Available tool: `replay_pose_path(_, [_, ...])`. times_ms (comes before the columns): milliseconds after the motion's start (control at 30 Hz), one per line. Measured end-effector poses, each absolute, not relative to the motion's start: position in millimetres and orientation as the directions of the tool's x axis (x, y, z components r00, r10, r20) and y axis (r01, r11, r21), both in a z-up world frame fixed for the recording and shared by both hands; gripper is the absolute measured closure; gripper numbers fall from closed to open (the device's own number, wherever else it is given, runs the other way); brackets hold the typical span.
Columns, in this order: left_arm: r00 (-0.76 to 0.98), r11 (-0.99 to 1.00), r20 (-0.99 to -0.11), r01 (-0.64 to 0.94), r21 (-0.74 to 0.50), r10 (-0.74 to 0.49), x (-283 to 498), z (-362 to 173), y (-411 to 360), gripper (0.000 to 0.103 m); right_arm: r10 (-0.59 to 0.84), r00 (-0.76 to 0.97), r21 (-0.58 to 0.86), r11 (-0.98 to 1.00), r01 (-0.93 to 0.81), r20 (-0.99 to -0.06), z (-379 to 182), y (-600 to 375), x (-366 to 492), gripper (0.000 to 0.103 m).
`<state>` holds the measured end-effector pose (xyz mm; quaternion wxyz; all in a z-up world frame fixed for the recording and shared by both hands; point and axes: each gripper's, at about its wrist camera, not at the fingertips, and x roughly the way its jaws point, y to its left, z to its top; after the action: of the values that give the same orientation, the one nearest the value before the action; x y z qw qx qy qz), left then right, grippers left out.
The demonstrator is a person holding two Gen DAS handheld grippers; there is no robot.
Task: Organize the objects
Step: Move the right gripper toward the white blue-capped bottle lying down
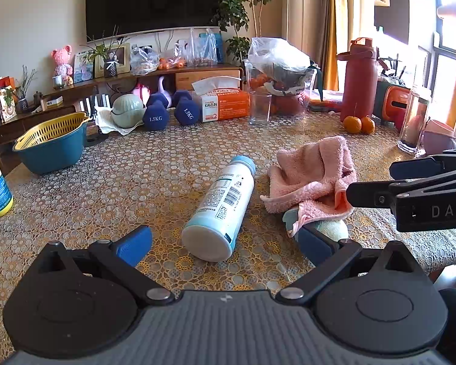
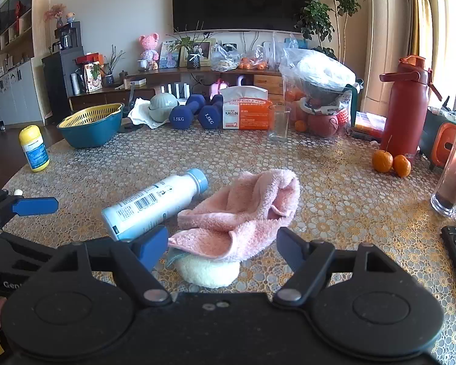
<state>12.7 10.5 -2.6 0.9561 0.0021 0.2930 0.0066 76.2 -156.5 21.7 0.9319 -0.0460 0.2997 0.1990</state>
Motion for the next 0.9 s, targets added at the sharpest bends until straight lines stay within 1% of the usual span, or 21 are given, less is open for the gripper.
replay_pose_path(233, [0.828, 1.0, -0.561, 0.0, 0.011, 0.006, 15, -5, 9, 0.0, 0.367, 0.727, 0.035, 0.903, -0.428, -0.581, 25, -149, 87, 0.025])
replay_pose_path(400, [0.831, 0.999, -0.557, 0.025, 0.042, 0.003, 15, -9, 3, 0.0, 0.39, 0.702, 0.03, 0.884, -0.466, -0.596, 29, -134, 103, 0.025])
replay_pose_path(500, [0.834, 0.999, -0.552, 0.024, 0.038, 0.001, 15, -10, 4, 0.0, 0.412, 0.677, 0.042, 0.87, -0.492, -0.61, 32, -123, 117, 0.025])
replay_pose_path(800, [0.82, 0.999, -0.571, -0.002, 0.032, 0.02, 19, -18, 16, 0.0, 0.45, 0.568, 0.099, 0.835, -0.541, -0.689, 16, -80, 157, 0.025])
replay_pose_path(900, [0.813, 1.0, -0.582, -0.008, 0.026, 0.022, 20, -22, 20, 0.0, 0.437, 0.53, 0.125, 0.843, -0.524, -0.727, 4, -68, 172, 0.025])
